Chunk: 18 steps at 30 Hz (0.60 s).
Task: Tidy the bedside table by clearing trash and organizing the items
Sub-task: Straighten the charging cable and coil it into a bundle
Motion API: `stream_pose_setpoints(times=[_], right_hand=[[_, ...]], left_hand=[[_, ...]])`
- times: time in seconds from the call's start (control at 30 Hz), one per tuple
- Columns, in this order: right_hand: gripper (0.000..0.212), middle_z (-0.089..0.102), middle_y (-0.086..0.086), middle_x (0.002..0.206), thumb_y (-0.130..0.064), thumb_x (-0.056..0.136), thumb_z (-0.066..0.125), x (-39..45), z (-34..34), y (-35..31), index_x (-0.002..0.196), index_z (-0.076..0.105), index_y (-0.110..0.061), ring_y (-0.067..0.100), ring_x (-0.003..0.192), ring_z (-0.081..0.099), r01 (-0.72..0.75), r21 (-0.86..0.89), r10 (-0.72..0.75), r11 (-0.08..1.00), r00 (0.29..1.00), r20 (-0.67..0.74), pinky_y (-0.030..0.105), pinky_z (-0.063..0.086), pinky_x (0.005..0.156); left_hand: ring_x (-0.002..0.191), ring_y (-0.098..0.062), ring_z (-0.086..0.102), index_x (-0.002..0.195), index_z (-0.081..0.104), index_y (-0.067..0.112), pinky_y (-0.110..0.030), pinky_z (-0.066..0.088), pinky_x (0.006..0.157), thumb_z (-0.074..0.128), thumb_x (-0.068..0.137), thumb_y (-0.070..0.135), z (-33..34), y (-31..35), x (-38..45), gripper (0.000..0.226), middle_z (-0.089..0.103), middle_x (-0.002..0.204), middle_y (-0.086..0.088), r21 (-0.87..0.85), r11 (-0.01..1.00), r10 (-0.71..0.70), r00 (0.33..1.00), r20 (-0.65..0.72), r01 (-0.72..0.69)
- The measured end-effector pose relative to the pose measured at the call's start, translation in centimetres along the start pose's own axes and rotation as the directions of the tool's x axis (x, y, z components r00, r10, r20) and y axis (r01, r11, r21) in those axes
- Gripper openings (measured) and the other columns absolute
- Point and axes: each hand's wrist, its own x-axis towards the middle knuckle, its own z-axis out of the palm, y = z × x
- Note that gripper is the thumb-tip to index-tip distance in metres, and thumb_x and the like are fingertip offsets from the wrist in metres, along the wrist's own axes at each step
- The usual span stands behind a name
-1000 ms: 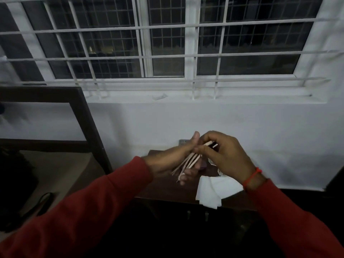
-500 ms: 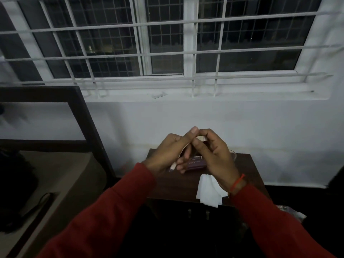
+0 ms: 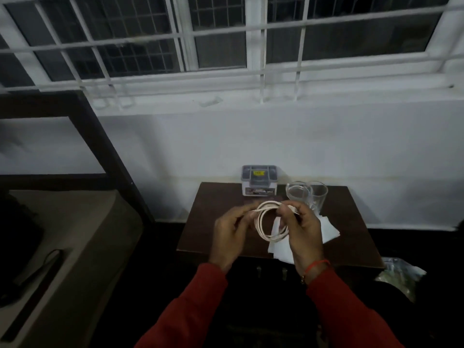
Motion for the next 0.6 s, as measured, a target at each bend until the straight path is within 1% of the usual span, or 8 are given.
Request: stream_pose_setpoints(times=[0.1,0.17,0.23,0.27,0.37,0.43,0.5,0.6], right_hand=[[0.006,0.068,0.002,0.071,-0.013,0.094,0.065,0.5,-1.6,2.6,0.092,0.071,-0.011,0.013,0.064,0.059,-0.112,-0.048,0.114,0.993,0.993,0.037,0.035,0.049,0.067],[0.01,0.071,0.005,0.076,-0.013,0.095,0.064,1.1,-1.7,3.7,0.089,0.073,-0.015,0.015,0.068,0.06,-0.213,0.012,0.211,0.977,0.974,0.078,0.033,0.051,0.067],[0.011,0.07,0.008,0.078,-0.014,0.095,0.064,1.6,-1.6,4.4,0.089,0.073,-0.015,0.014,0.067,0.061,-0.28,0.077,0.274,0.957,0.958,0.08,0.032,0.051,0.068],[0.011,0.067,0.011,0.076,-0.013,0.095,0.063,1.9,-1.5,4.7,0.09,0.073,-0.012,0.012,0.063,0.059,-0.296,0.102,0.289,0.95,0.954,0.075,0.031,0.051,0.065],[0.01,0.064,0.011,0.073,-0.009,0.096,0.062,2.6,-1.1,5.4,0.092,0.07,-0.006,0.009,0.051,0.051,-0.314,0.17,0.307,0.934,0.95,0.062,0.026,0.047,0.052],[0.009,0.065,0.008,0.072,-0.007,0.096,0.061,3.0,-0.8,5.4,0.092,0.069,-0.006,0.008,0.049,0.049,-0.343,0.208,0.336,0.916,0.939,0.069,0.024,0.044,0.048],[0.009,0.066,0.008,0.073,-0.008,0.096,0.06,3.1,-0.8,5.4,0.094,0.068,-0.005,0.008,0.049,0.046,-0.386,0.244,0.375,0.89,0.922,0.093,0.022,0.042,0.046],[0.011,0.064,0.011,0.072,-0.011,0.096,0.062,2.9,-1.0,5.4,0.095,0.07,-0.003,0.009,0.049,0.044,-0.443,0.199,0.418,0.874,0.895,0.157,0.022,0.039,0.043]], left_hand=[[0.075,-0.005,0.07,0.111,0.079,0.019,-0.038,0.061,0.072,0.065,0.098,0.015,0.9,-2.9,-0.4,0.02,0.078,0.095,0.007,0.047,0.997,-0.057,0.996,-0.062,0.06],[0.085,-0.006,0.072,0.107,0.08,0.019,-0.037,0.062,0.078,0.066,0.098,0.017,1.5,-4.2,0.0,0.017,0.077,0.101,0.008,0.105,0.993,-0.05,0.995,-0.092,0.059],[0.095,-0.005,0.07,0.104,0.081,0.023,-0.027,0.057,0.086,0.069,0.095,0.017,1.5,-5.4,0.3,0.016,0.072,0.103,0.009,0.215,0.976,-0.025,0.994,-0.103,0.047],[0.095,-0.004,0.07,0.102,0.081,0.027,-0.025,0.056,0.086,0.071,0.093,0.016,1.4,-5.9,0.4,0.017,0.071,0.102,0.01,0.227,0.97,-0.066,0.994,-0.09,0.085],[0.081,-0.009,0.073,0.094,0.082,0.038,-0.036,0.059,0.076,0.071,0.094,0.015,1.5,-6.6,0.2,0.025,0.08,0.09,0.006,-0.002,0.932,-0.359,0.926,0.119,0.362],[0.072,-0.012,0.071,0.095,0.083,0.037,-0.033,0.056,0.064,0.069,0.096,0.016,2.1,-7.0,-0.3,0.025,0.08,0.083,0.0,-0.081,0.885,-0.432,0.874,0.223,0.458],[0.072,-0.014,0.071,0.093,0.082,0.034,-0.031,0.055,0.06,0.07,0.095,0.014,2.5,-7.2,-0.3,0.024,0.08,0.085,-0.003,-0.126,0.868,-0.461,0.874,0.154,0.48],[0.07,-0.009,0.072,0.091,0.078,0.035,-0.025,0.056,0.063,0.07,0.094,0.012,2.1,-7.3,0.4,0.025,0.079,0.09,0.001,-0.035,0.933,-0.359,0.923,-0.138,0.358]])
